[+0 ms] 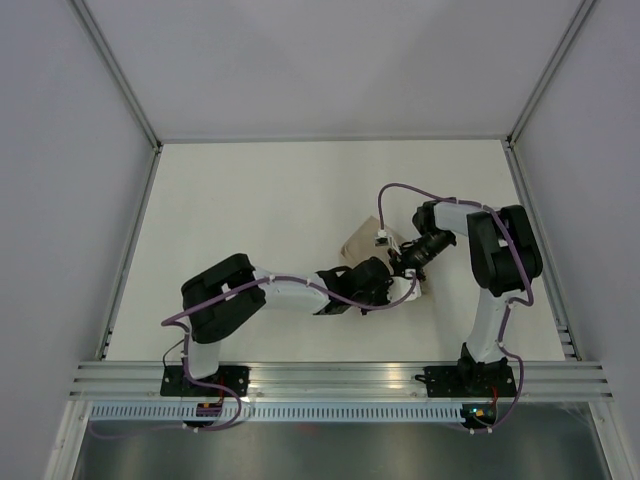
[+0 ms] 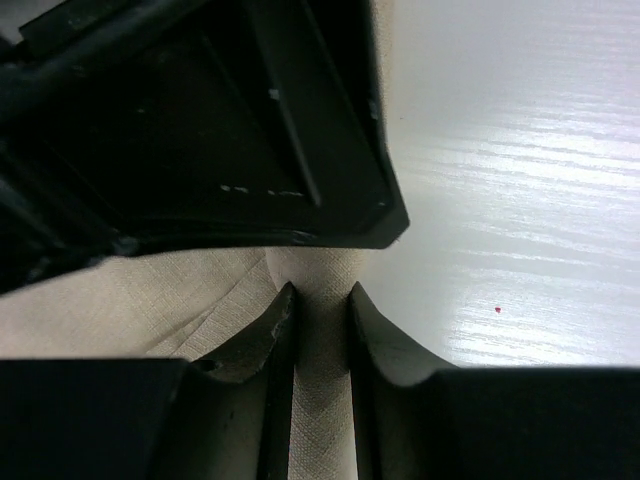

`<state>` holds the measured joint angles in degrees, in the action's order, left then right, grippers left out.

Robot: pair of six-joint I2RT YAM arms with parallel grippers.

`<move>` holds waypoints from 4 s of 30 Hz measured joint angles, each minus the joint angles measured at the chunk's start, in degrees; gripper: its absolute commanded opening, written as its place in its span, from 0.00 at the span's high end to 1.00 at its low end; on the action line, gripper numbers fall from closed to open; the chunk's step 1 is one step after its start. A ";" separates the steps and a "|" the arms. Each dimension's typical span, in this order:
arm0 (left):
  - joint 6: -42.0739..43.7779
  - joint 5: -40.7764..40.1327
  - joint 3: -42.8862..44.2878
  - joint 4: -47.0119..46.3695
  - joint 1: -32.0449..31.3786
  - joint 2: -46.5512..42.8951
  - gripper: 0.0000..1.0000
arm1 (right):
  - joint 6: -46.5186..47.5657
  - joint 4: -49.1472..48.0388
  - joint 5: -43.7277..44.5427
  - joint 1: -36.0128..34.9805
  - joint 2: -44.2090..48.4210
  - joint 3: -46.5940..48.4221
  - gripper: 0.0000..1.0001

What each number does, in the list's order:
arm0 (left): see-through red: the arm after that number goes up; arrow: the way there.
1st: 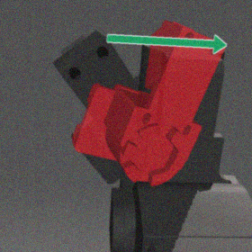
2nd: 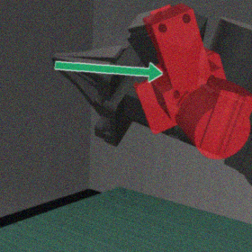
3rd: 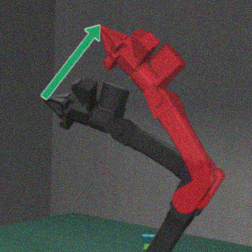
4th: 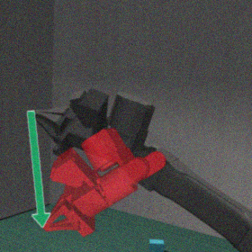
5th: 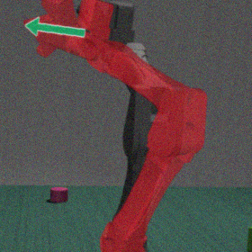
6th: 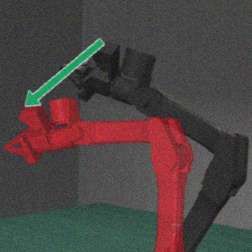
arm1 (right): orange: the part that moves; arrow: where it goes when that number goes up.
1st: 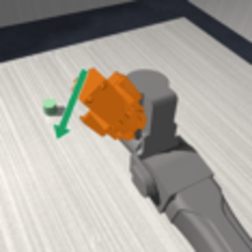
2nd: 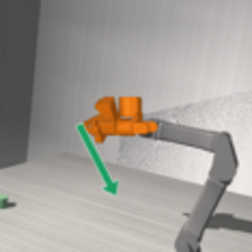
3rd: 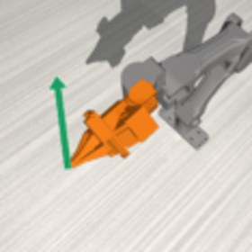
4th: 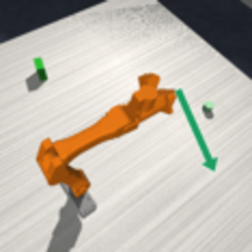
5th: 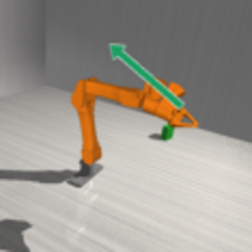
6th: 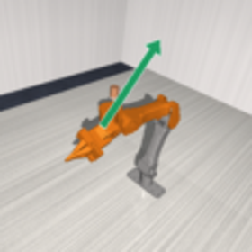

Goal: Fold the napkin, place the utensils inside, and roll it up
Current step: Roll the napkin with the utensil

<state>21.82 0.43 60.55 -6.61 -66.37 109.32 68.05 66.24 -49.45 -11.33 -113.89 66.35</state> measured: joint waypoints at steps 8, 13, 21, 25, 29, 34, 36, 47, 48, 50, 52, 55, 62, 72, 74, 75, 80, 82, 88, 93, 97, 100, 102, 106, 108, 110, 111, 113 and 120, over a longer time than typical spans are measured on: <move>-5.40 11.98 5.97 7.61 5.29 2.21 0.98 | -6.12 -10.40 1.09 1.18 6.86 -2.40 0.34; -8.66 19.41 7.39 9.20 8.37 3.26 0.98 | -14.60 -21.90 1.92 3.67 12.63 -4.50 0.33; -13.03 31.06 11.39 12.98 13.07 6.71 0.98 | -27.04 -36.20 3.93 8.31 20.57 -7.52 0.33; -15.23 35.12 16.20 17.64 14.34 9.99 0.98 | -28.24 -36.48 4.02 9.77 22.40 -7.61 0.33; -17.14 38.62 22.16 23.06 15.02 13.84 0.98 | -27.10 -34.45 3.50 12.92 25.29 -9.38 0.33; -18.73 41.99 28.22 29.09 15.76 17.70 0.98 | -22.88 -31.93 3.37 16.52 32.44 -14.08 0.31; -19.28 43.04 30.51 31.65 16.11 19.19 0.98 | -20.63 -30.84 3.28 16.52 35.63 -16.35 0.30; -23.52 50.69 37.20 38.18 18.97 25.00 0.97 | -8.50 -24.22 6.64 10.01 42.34 -22.91 0.27; -23.80 51.21 37.48 38.42 19.17 25.31 0.97 | -8.17 -24.61 7.37 8.44 42.56 -23.69 0.27; -24.44 52.30 38.38 39.39 19.61 26.18 0.97 | -7.82 -25.73 9.20 4.96 43.08 -25.20 0.27; -24.87 52.89 39.19 40.30 19.82 26.86 0.97 | -7.80 -27.19 10.78 1.88 43.63 -26.49 0.26; -25.11 53.29 40.61 42.12 20.02 27.74 0.97 | -8.07 -30.14 13.35 -2.25 44.22 -27.80 0.26; -25.22 53.35 43.76 46.42 20.20 29.40 0.94 | -9.35 -37.40 18.49 -7.98 44.35 -30.77 0.28; -25.27 53.27 46.12 51.12 20.83 30.69 0.92 | -12.37 -44.17 22.12 -13.09 42.77 -32.46 0.37; -25.29 53.20 46.45 51.87 20.94 30.80 0.92 | -12.83 -45.09 22.51 -13.81 42.34 -32.59 0.38; -25.29 53.18 46.49 52.06 20.96 30.82 0.92 | -13.07 -45.46 22.67 -14.12 42.10 -32.63 0.38; -25.29 53.00 46.75 53.20 21.11 30.95 0.91 | -13.53 -47.06 23.47 -15.45 40.92 -33.27 0.40; -25.29 53.00 46.75 53.48 21.22 30.95 0.89 | -13.46 -47.58 23.96 -15.58 40.22 -33.53 0.41; -25.29 52.87 46.75 54.10 21.42 30.95 0.79 | -13.00 -50.10 25.18 -15.82 39.01 -34.71 0.60; -25.35 52.59 46.75 54.14 21.46 30.91 0.76 | -13.16 -50.77 25.35 -15.82 38.56 -34.69 0.79; -26.67 52.15 45.48 53.11 21.90 30.03 0.68 | -13.29 -50.34 24.87 -15.82 36.98 -33.42 0.85; -29.29 51.49 42.58 50.58 22.99 28.24 0.59 | -13.33 -50.45 24.13 -15.85 34.93 -31.85 0.88; -30.82 50.90 39.98 48.30 23.54 26.47 0.59 | -13.44 -50.12 23.61 -15.82 33.73 -30.77 0.89; -33.40 47.36 36.41 44.81 24.68 23.19 0.59 | -13.46 -49.27 22.27 -15.41 30.58 -27.82 0.89; -34.60 45.51 34.58 42.99 25.20 21.53 0.60 | -13.46 -48.41 21.40 -14.73 29.09 -26.32 0.89; -35.74 43.15 32.94 41.27 25.57 19.63 0.60 | -13.42 -47.21 20.15 -13.88 27.45 -24.63 0.89; -36.26 42.05 31.85 39.93 25.77 18.51 0.61 | -13.42 -46.40 19.39 -13.40 26.56 -23.69 0.89; -37.27 39.76 29.16 37.46 26.27 15.65 0.61 | -13.38 -44.37 17.88 -12.44 24.92 -21.84 0.90; -39.23 29.66 20.79 29.86 28.44 3.41 0.61 | -12.92 -38.18 14.23 -10.38 20.15 -16.46 0.90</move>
<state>-17.41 30.09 81.34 23.24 -37.93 112.73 55.13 28.05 -35.22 -21.71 -93.73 49.89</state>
